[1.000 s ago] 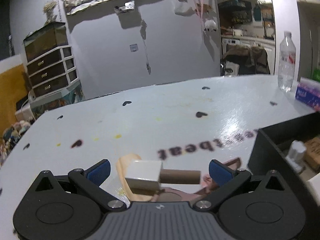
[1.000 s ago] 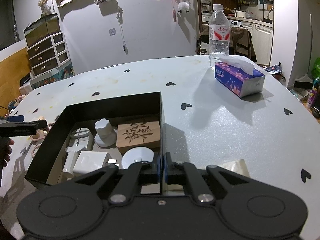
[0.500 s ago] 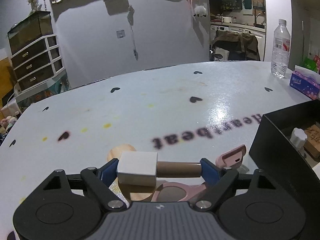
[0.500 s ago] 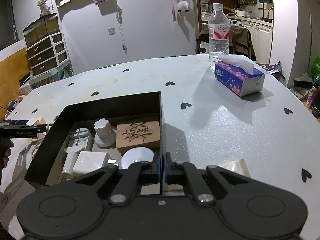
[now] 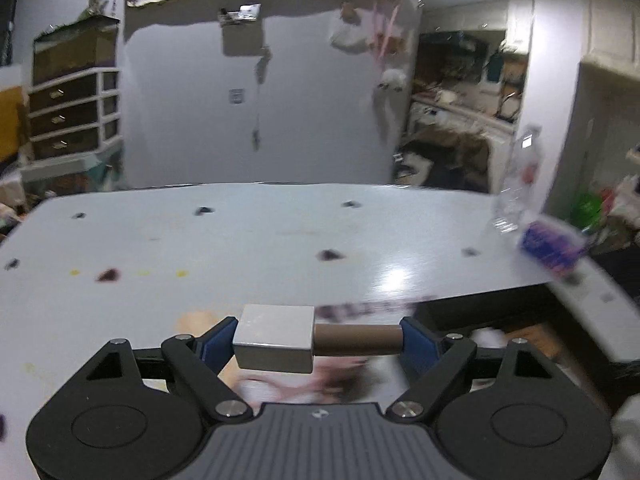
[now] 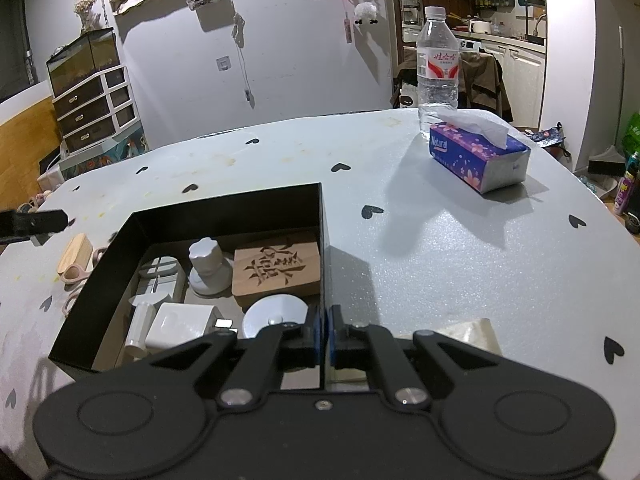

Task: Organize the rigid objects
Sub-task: 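Carry the rod-and-block piece into the box and release it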

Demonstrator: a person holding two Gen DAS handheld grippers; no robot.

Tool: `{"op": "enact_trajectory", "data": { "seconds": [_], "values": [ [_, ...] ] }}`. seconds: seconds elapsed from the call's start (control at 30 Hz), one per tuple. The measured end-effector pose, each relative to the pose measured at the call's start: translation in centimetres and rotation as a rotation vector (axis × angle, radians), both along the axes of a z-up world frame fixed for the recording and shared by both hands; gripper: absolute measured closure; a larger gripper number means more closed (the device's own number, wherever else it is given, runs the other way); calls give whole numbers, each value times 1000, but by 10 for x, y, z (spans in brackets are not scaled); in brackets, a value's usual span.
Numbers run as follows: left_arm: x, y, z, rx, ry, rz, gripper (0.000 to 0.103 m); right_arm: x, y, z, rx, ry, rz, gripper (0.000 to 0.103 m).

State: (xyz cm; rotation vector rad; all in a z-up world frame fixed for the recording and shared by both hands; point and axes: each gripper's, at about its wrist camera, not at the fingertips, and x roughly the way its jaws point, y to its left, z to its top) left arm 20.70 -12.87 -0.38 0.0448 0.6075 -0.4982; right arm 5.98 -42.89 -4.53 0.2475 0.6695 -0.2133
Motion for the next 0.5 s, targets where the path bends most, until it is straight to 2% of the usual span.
{"op": "enact_trajectory", "data": {
  "seconds": [0.3, 0.5],
  "values": [
    [-24, -50, 18, -140, 144, -124, 17, 0, 0, 0, 0, -1, 1, 98],
    [-30, -96, 10, -125, 182, -240, 17, 1, 0, -1, 4, -3, 3, 98]
  ]
}}
